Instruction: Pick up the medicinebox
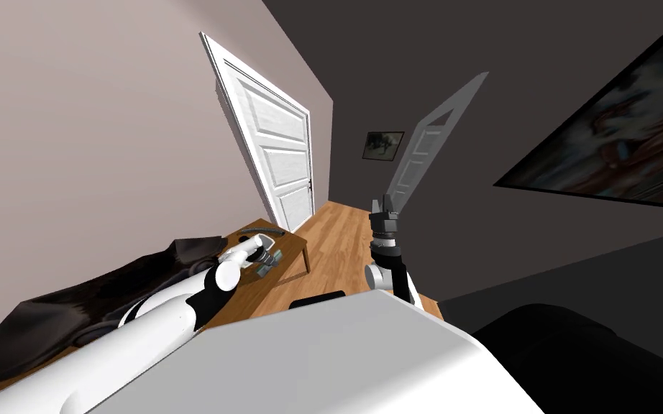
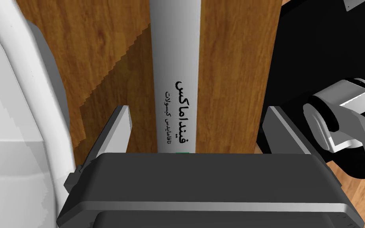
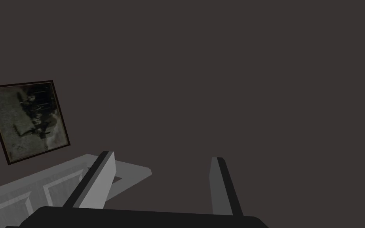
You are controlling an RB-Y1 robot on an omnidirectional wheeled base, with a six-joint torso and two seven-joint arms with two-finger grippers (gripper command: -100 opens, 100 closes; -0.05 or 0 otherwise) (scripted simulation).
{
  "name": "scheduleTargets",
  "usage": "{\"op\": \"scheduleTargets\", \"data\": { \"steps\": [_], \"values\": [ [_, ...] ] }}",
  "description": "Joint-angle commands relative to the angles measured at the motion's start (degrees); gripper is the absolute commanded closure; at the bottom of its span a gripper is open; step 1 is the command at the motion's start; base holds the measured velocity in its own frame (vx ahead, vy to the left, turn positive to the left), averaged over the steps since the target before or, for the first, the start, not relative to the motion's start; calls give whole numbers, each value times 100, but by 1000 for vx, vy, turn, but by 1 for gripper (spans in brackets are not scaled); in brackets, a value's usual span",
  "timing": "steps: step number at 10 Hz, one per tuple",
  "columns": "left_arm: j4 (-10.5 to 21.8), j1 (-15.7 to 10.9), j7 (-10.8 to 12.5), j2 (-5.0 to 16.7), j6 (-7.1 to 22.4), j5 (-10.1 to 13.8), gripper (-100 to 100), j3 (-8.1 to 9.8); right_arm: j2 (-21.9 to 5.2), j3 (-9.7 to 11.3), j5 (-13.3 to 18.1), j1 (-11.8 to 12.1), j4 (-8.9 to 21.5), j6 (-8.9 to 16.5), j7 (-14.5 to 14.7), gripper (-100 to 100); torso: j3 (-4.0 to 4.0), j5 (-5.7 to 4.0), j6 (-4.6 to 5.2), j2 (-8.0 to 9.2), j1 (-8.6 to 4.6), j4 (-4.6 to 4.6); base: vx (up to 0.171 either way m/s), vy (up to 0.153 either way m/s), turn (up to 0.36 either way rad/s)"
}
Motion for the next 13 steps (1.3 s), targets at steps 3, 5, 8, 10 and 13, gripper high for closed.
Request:
{"op": "scheduleTargets", "data": {
  "steps": [3,5,8,10,13],
  "values": [
    [-1470,738,-25,-197,632,53,-100,129,0,0,0,0,0,0,0,0,3,0,-2,4,8,2,-3,-12,-81],
    [-1469,738,-25,-197,632,53,-100,129,0,0,0,0,0,0,0,0,2,0,-1,3,3,1,0,-13,-52],
    [-1859,1002,-102,-104,747,141,-100,272,0,0,0,-1,0,0,0,0,2,0,3,2,2,1,2,-17,-134],
    [-2329,1439,-254,80,978,319,-100,558,0,0,0,-1,0,0,0,0,4,-1,2,6,-3,2,-1,-39,-307],
    [-2720,1796,-331,173,1093,408,-100,700,0,0,0,-1,0,0,0,0,3,-2,2,4,-4,2,3,-33,-169]
  ]
}}
